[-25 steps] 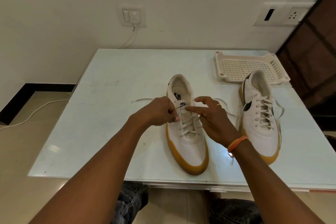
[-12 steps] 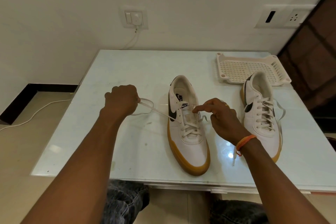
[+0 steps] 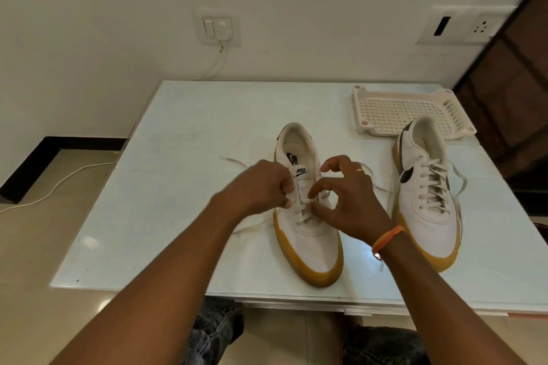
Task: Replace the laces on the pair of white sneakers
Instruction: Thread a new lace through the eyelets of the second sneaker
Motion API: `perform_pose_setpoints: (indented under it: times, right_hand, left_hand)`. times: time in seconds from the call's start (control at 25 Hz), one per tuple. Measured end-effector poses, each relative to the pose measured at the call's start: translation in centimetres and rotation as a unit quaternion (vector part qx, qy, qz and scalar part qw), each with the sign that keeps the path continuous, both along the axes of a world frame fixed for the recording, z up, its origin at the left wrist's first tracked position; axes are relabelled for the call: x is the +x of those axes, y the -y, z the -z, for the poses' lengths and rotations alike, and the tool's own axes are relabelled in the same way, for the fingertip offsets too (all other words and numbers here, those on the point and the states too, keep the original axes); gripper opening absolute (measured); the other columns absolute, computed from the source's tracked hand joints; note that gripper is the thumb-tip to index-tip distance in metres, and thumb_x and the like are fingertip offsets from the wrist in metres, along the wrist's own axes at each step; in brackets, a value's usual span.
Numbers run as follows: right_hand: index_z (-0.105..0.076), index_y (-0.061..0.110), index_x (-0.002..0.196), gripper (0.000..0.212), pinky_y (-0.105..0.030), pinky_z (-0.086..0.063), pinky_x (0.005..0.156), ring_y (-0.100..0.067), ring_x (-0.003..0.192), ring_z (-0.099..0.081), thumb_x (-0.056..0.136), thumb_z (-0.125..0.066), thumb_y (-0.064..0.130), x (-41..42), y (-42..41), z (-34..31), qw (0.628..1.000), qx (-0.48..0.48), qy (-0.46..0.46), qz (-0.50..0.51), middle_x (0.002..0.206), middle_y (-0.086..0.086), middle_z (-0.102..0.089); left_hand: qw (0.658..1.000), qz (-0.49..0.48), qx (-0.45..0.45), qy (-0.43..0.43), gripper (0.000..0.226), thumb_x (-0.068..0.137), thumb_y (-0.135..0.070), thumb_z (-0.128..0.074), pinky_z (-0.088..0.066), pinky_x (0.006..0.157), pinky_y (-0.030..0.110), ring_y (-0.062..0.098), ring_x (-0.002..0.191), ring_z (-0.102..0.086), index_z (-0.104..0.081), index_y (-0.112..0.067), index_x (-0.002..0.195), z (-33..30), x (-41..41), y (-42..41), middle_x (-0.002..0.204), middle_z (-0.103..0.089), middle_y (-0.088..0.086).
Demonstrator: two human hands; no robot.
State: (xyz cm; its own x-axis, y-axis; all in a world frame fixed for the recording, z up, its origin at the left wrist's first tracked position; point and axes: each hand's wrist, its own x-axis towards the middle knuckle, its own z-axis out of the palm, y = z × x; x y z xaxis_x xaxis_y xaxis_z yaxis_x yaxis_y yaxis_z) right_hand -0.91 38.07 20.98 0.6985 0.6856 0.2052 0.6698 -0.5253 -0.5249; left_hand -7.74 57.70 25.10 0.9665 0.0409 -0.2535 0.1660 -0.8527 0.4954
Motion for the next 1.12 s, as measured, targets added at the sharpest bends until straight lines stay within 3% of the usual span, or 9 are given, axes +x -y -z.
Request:
perform_pose_setpoints:
  times: [0.28,0.44,0.6,0.76,0.88,1.0,1.12]
  right_hand:
    - [-0.075,0.021,0.080,0.006,-0.044,-0.040,0.088,-0.028,0.115,-0.044,0.079,-0.075,0.027,-1.0,-0.9,0.0,0.994,-0.081,0.064,0.018,0.121,-0.003,-0.048]
    - [-0.070,0.016,0.086,0.020,-0.039,-0.038,0.091,-0.018,0.109,-0.036,0.089,-0.057,0.031,-0.9,-1.4,0.3,0.992,-0.043,-0.100,0.065,0.114,0.004,-0.035]
    - [-0.065,0.021,0.090,0.005,-0.032,-0.045,0.085,-0.016,0.098,-0.045,0.089,-0.066,0.026,-0.8,-1.3,0.0,0.995,-0.035,-0.088,0.026,0.109,0.004,-0.037]
    - [-0.073,0.024,0.102,0.023,-0.021,-0.047,0.078,-0.011,0.089,-0.055,0.081,-0.076,0.016,0.6,-0.3,-0.3,0.991,0.038,-0.122,0.046,0.099,0.004,-0.052]
    - [-0.075,0.024,0.101,0.028,-0.014,-0.046,0.077,-0.013,0.088,-0.058,0.086,-0.067,0.001,1.0,0.0,0.0,0.994,0.037,-0.100,0.037,0.095,0.002,-0.055]
    - [-0.075,0.024,0.102,0.042,-0.033,-0.054,0.076,-0.019,0.086,-0.058,0.088,-0.053,-0.009,1.0,0.0,-0.1,0.999,-0.016,-0.026,0.020,0.096,0.001,-0.055]
    - [-0.074,0.023,0.100,0.041,-0.041,-0.054,0.076,-0.021,0.086,-0.058,0.086,-0.051,-0.008,0.7,0.1,-0.6,0.999,-0.025,-0.029,0.017,0.094,0.000,-0.055]
  left_hand:
    - [0.998,0.011,0.042,0.034,0.013,0.078,-0.019,-0.079,-0.056,0.077,0.040,0.017,0.081,-0.065,-0.071,-0.010,0.083,1.1,0.2,0.6,0.085,-0.069,0.000]
    - [0.999,0.016,0.034,0.035,0.014,0.080,-0.018,-0.076,-0.056,0.071,0.037,0.018,0.075,-0.064,-0.069,-0.006,0.078,1.1,0.6,0.7,0.079,-0.069,0.004]
    - [0.998,-0.015,-0.037,-0.050,0.013,0.082,-0.014,-0.073,-0.050,0.068,0.028,0.010,0.069,-0.057,-0.070,-0.001,0.081,0.8,1.0,0.1,0.078,-0.067,0.003]
    - [0.974,-0.078,-0.153,-0.149,0.012,0.087,-0.014,-0.062,-0.044,0.066,0.025,0.014,0.072,-0.052,-0.067,-0.003,0.086,0.6,0.8,0.0,0.078,-0.060,0.003]
    - [0.968,-0.106,-0.174,-0.145,0.009,0.085,-0.012,-0.060,-0.036,0.057,0.022,0.014,0.066,-0.045,-0.063,-0.006,0.079,0.3,0.9,0.3,0.073,-0.055,0.004]
    - [0.968,-0.129,-0.176,-0.127,0.010,0.080,-0.010,-0.060,-0.033,0.050,0.017,0.013,0.062,-0.043,-0.060,-0.005,0.070,0.2,1.0,0.1,0.069,-0.054,0.006]
    - [0.976,-0.124,-0.147,-0.098,0.016,0.074,-0.013,-0.068,-0.044,0.059,0.025,0.012,0.062,-0.054,-0.065,0.000,0.066,0.7,1.0,-0.6,0.065,-0.064,0.008]
